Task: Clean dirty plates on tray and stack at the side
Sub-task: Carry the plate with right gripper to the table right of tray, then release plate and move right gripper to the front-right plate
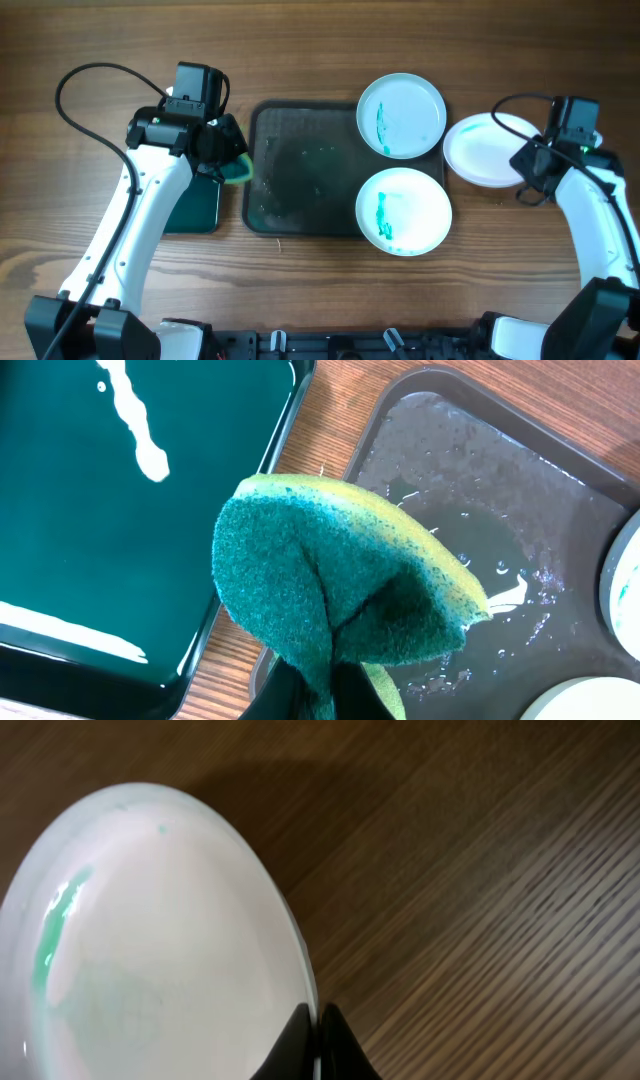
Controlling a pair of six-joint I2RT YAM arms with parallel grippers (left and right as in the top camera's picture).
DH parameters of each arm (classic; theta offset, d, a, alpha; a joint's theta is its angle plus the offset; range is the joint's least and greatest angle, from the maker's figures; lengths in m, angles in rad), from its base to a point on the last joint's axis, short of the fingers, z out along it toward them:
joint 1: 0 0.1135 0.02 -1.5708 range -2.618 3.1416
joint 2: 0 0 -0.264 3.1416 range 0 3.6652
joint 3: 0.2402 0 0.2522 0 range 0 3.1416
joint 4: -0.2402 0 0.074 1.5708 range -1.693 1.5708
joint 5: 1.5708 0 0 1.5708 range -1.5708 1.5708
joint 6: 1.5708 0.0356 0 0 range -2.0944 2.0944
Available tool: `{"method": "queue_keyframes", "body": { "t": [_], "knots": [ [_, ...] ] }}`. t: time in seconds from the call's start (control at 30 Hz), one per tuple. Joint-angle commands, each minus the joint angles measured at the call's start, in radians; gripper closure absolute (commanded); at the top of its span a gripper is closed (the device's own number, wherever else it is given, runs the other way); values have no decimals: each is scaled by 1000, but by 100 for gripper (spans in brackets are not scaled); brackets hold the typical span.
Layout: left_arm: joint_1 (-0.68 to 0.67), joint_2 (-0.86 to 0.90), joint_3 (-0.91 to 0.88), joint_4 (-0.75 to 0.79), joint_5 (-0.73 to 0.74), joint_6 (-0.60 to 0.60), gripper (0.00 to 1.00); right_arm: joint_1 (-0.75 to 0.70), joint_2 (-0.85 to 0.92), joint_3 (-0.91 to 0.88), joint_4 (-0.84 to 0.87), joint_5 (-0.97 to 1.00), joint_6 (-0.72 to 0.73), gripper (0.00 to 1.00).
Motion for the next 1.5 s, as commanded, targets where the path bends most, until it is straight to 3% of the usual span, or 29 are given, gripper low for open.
{"method": "queue_keyframes", "body": {
  "t": [0.0, 0.13, 0.17, 0.27, 0.33, 0.4, 0.47, 0.57, 0.63, 0.77, 0.9, 1.03, 1.13, 1.3, 1.37, 1.47],
  "knots": [
    [5, 0, 1, 4, 5, 8, 96, -41, 42, -69, 100, 30, 11, 96],
    [5, 0, 1, 10, 6, 8, 96, -43, 117, -79, 219, 30, -15, 95],
    [5, 0, 1, 10, 6, 8, 96, -43, 127, -78, 229, 22, -21, 70],
    [5, 0, 1, 9, 6, 8, 96, -43, 88, -38, 110, -65, -68, 59],
    [5, 0, 1, 10, 5, 8, 96, -43, 45, 13, 6, -164, -90, 55],
    [5, 0, 1, 10, 6, 8, 96, -37, -11, 78, -132, -431, -183, 54],
    [5, 0, 1, 10, 6, 8, 96, -1, -32, 80, -245, -552, -253, 54],
    [5, 0, 1, 10, 6, 8, 96, 101, -30, 30, -340, -546, -391, 53],
    [5, 0, 1, 8, 6, 8, 96, 156, -22, -53, -294, -510, -370, 49],
    [5, 0, 1, -2, 5, 8, 96, 164, 26, -131, -227, -526, -382, 51],
    [5, 0, 1, -2, 6, 8, 96, 178, 54, -146, -193, -566, -396, 70],
    [5, 0, 1, -5, 5, 8, 96, 190, 71, -146, -193, -552, -404, 75],
    [5, 0, 1, -6, 5, 9, 96, 190, 76, -146, -208, -552, -401, 96],
    [5, 0, 1, -12, 5, 8, 96, 194, 63, -144, -235, -606, -378, 96],
    [5, 0, 1, -12, 5, 8, 96, 259, 21, -123, -235, -638, -353, 96],
    [5, 0, 1, -11, 6, 8, 96, 433, -4, -57, -167, -562, -177, 96]
  ]
}}
